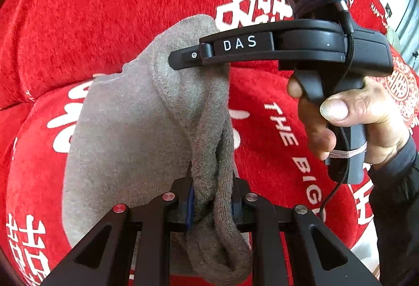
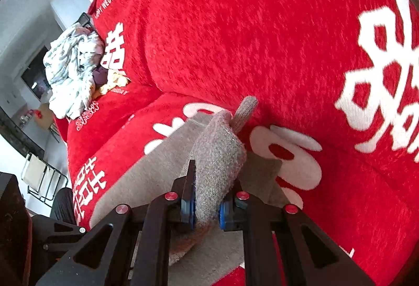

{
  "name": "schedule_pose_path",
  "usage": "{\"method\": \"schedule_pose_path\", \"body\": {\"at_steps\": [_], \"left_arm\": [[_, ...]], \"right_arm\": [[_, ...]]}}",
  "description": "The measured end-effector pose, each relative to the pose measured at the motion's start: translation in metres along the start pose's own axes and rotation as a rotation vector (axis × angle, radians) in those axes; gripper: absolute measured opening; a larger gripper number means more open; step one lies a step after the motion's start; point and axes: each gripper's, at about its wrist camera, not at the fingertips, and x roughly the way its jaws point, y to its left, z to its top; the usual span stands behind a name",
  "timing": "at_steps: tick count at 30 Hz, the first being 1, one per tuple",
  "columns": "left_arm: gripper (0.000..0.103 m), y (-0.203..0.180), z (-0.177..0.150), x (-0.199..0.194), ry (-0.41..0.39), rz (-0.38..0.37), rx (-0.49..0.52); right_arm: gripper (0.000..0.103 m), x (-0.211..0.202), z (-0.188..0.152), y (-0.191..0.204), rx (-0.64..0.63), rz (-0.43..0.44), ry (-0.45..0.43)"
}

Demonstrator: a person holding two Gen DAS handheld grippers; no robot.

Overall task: Fold small clothes
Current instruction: 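Lower the folded sweater onto the bedspread and open both tools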

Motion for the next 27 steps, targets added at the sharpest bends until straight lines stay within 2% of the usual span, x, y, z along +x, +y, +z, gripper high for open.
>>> {"method": "schedule_pose_path", "body": {"at_steps": [7,11,15,17,19,21,24,27], "left_arm": [[0.020,-0.008,-0.010,0.030,0.048,0.016,0.016],[0.020,-0.011,-0.011,0.032,0.047,0.009,0.029],[0.021,-0.009,-0.014,0.032,0.037,-0.009,-0.004],[0.029,-0.008,-0.015,0.031,0.034,-0.018,-0.018],[0.058,-0.007,-0.016,0.029,0.037,-0.088,-0.045],[0.069,-0.011,-0.018,0.022,0.018,-0.116,-0.059],[0.071,-0.018,-0.021,0.015,0.011,-0.135,-0.031],[0.071,-0.012,-0.026,0.003,0.017,-0.183,-0.036]], "right_arm": [[0.013,0.017,-0.024,-0.022,0.061,-0.012,0.034],[0.014,0.022,-0.034,-0.036,0.097,-0.008,0.034],[0.014,0.025,-0.040,-0.045,0.130,-0.007,0.041],[0.014,0.026,-0.044,-0.048,0.141,-0.007,0.038],[0.016,0.027,-0.046,-0.051,0.156,-0.008,0.039],[0.020,0.029,-0.049,-0.058,0.185,-0.026,0.047],[0.027,0.030,-0.055,-0.070,0.258,-0.042,0.060],[0.029,0.020,-0.059,-0.070,0.283,-0.065,0.041]]}}
